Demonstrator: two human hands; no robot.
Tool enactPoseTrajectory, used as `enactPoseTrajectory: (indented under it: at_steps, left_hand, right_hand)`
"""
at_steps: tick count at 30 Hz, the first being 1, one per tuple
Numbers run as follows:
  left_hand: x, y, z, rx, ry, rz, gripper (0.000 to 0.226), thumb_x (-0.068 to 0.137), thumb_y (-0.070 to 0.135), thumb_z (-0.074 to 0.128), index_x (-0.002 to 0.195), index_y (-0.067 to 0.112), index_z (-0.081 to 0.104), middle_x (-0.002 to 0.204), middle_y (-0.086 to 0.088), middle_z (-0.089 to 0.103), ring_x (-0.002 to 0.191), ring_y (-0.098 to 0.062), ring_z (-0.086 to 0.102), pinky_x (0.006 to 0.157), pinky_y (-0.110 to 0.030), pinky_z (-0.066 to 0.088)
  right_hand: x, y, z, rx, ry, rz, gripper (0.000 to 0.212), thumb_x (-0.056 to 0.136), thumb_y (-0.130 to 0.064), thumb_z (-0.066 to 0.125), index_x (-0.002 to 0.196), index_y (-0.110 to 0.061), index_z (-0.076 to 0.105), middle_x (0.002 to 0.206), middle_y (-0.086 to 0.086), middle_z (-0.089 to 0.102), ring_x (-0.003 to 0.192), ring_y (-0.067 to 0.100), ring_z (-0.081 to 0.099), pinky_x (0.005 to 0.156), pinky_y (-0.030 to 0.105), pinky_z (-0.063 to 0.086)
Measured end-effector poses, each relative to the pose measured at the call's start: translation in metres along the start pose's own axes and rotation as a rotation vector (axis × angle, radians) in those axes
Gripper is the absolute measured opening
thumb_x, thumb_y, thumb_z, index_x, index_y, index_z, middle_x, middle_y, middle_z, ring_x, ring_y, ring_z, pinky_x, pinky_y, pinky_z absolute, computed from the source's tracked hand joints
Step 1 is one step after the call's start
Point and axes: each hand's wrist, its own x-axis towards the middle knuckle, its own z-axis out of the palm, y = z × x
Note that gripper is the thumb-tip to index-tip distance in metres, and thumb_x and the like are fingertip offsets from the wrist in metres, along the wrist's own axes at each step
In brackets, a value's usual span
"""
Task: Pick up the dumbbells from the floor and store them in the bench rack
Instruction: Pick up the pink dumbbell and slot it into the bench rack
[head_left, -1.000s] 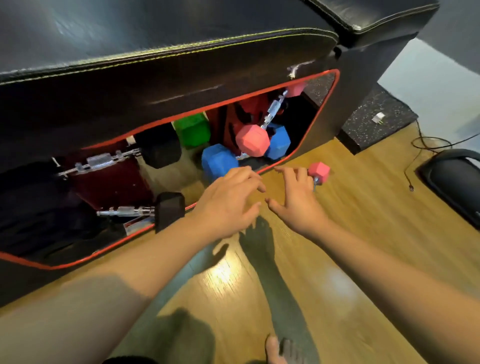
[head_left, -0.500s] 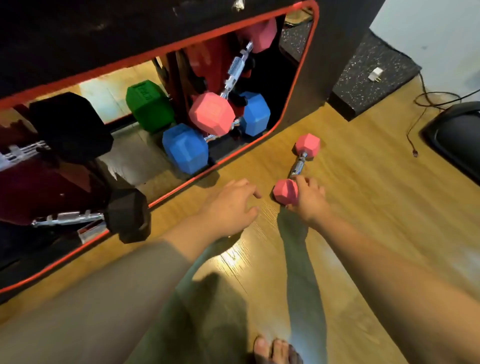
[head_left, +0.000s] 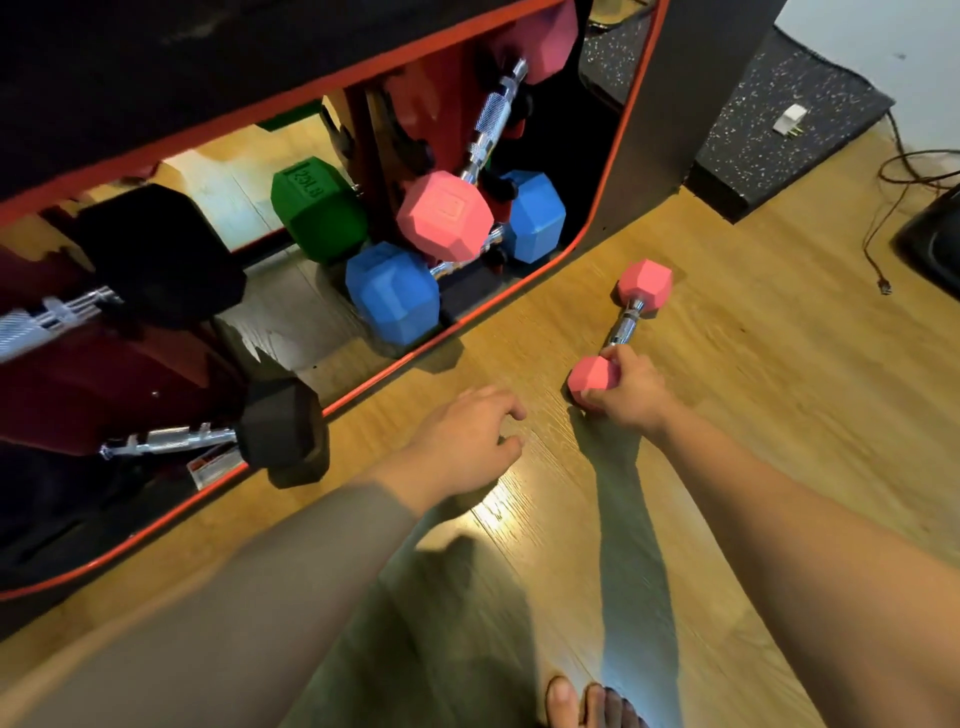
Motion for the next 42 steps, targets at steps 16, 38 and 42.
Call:
enactPoseTrajectory:
  at_steps: [16, 38, 42]
  left_hand:
    - [-0.022, -0.048, 0.021, 0.223, -0.201, -0.355, 0.069, 0.074, 0.038, 0.078, 0.131, 0.021, 0.042, 0.126, -0.005, 0.048, 0.116, -0.027, 0.052, 0.099, -0.043, 0.047]
    - [-0.028, -0.056, -0.006, -0.281, 0.130, -0.425, 0.077, 0.064, 0.021, 0.090, 0.128, 0.019, 0.048, 0.117, 0.005, 0.039, 0.105, -0.015, 0.052, 0.088, -0.029, 0.047]
    - [-0.017, -0.045, -0.035, -0.395, 0.280, -0.344, 0.073, 0.070, 0.016, 0.087, 0.130, 0.022, 0.046, 0.116, 0.006, 0.036, 0.089, -0.004, 0.049, 0.078, -0.018, 0.039]
  right_hand:
    - [-0.057, -0.058, 0.033, -0.341, 0.216, -0.275, 0.054, 0.087, -0.039, 0.063, 0.137, -0.027, 0.044, 0.128, 0.007, 0.046, 0.116, 0.028, 0.044, 0.100, 0.043, 0.038]
    - [-0.042, -0.031, 0.035, 0.211, 0.161, -0.013, 0.047, 0.083, -0.024, 0.076, 0.120, -0.011, 0.050, 0.103, 0.003, 0.059, 0.086, 0.018, 0.054, 0.068, 0.031, 0.041]
    - [-0.021, -0.056, 0.006, 0.264, 0.256, -0.074, 0.054, 0.083, -0.024, 0.075, 0.127, -0.010, 0.048, 0.111, 0.004, 0.057, 0.092, 0.020, 0.054, 0.070, 0.032, 0.042]
